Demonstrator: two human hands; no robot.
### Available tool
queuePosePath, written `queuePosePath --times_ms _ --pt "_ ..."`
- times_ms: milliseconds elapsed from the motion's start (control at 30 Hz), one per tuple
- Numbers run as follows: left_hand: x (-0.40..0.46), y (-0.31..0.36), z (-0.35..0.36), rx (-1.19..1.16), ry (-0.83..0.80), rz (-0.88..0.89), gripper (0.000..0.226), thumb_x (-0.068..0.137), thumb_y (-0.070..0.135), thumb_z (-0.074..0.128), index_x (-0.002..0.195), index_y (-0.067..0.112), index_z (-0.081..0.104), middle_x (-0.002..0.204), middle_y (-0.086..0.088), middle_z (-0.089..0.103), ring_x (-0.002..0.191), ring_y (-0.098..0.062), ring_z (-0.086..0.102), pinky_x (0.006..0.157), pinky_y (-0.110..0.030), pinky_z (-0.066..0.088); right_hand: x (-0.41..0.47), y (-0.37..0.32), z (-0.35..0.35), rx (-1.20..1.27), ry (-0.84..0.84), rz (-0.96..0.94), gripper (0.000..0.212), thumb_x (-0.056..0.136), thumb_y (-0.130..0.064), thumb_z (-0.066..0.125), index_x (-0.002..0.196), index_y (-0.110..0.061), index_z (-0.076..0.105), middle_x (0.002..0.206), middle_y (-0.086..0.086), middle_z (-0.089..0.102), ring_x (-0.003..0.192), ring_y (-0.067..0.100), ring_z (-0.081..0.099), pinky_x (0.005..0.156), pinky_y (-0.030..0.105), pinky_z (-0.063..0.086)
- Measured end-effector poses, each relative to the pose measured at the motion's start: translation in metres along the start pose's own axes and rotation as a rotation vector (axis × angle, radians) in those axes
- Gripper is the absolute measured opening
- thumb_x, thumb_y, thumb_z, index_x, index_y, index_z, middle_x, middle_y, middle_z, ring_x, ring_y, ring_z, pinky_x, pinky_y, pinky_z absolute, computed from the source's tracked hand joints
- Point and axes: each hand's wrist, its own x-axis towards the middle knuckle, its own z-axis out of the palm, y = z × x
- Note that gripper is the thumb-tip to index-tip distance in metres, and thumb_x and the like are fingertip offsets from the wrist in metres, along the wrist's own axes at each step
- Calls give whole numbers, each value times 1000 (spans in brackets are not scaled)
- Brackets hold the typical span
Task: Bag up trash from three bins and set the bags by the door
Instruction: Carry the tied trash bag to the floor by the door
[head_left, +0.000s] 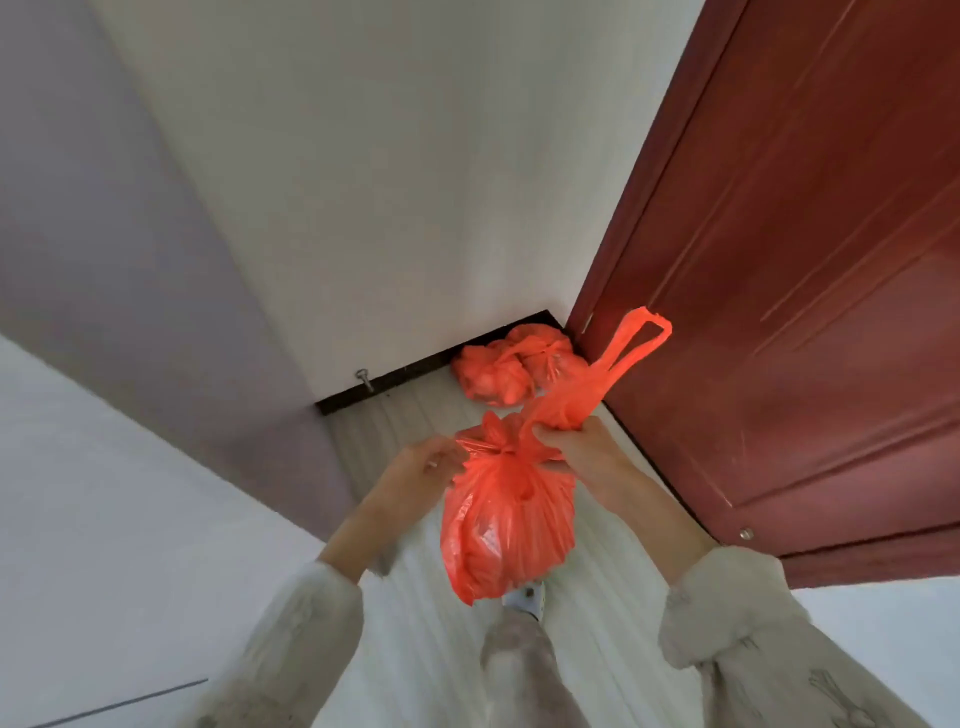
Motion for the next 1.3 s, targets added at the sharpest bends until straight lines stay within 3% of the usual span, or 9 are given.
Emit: queuePosePath --times_ms 100,200,267,367,467,633,933,1100,1300 --pt "63 14 3 -56 113 -64 34 91 -2 39 73 23 53 72 2 56 47 0 56 42 -4 35 68 -23 -4 -23 -69 66 37 88 -1 57 123 9 50 126 25 56 95 28 59 54 20 55" --pt "115 11 1 -93 213 -164 29 93 4 38 75 25 49 74 1 57 42 7 54 41 -4 36 130 -38 0 -38 -129 133 49 87 -1 59 132 2 41 135 20 49 118 33 54 78 35 54" --pt "142 4 -5 -143 315 -243 21 94 9 38 81 20 50 76 1 58 44 2 56 44 -7 38 169 -46 8 -69 -187 156 52 86 -5 60 134 -2 39 138 16 47 121 32 52 80 37 53" --pt "177 -13 -18 -240 429 -325 11 94 9 40 94 14 50 75 3 57 49 -4 56 42 -5 38 229 -53 26 -134 -243 195 48 90 -14 57 133 -1 40 135 17 49 113 28 55 80 38 53" --pt "216 -36 -31 -307 481 -391 14 93 8 42 87 18 51 75 0 57 59 -13 53 42 -4 38 292 -54 49 -110 -228 274 42 92 -22 55 127 -1 47 127 16 53 103 22 54 81 38 53" --pt "284 -90 -36 -314 431 -495 24 93 13 44 79 32 49 79 3 59 62 -12 55 51 -15 40 393 -29 86 110 -196 471 16 96 -23 48 92 -10 57 82 6 57 74 12 56 66 29 57" --pt "408 -206 -51 -178 369 -565 12 85 28 48 94 23 54 82 1 62 78 -23 61 81 -36 47 561 69 138 408 -171 665 29 98 -30 38 80 -15 55 78 5 53 74 14 52 74 33 50" --pt "470 -271 -28 -176 393 -598 13 91 14 43 96 22 51 86 -2 63 85 -27 62 84 -36 47 650 128 154 458 -120 716 25 98 -28 40 82 -14 54 81 4 52 74 15 51 57 30 57" --pt "498 -310 3 -223 381 -633 13 93 16 41 98 24 50 84 6 60 77 -19 61 68 -29 46 698 162 166 359 -228 734 28 98 -35 37 87 -17 54 90 4 56 83 16 55 97 35 41"
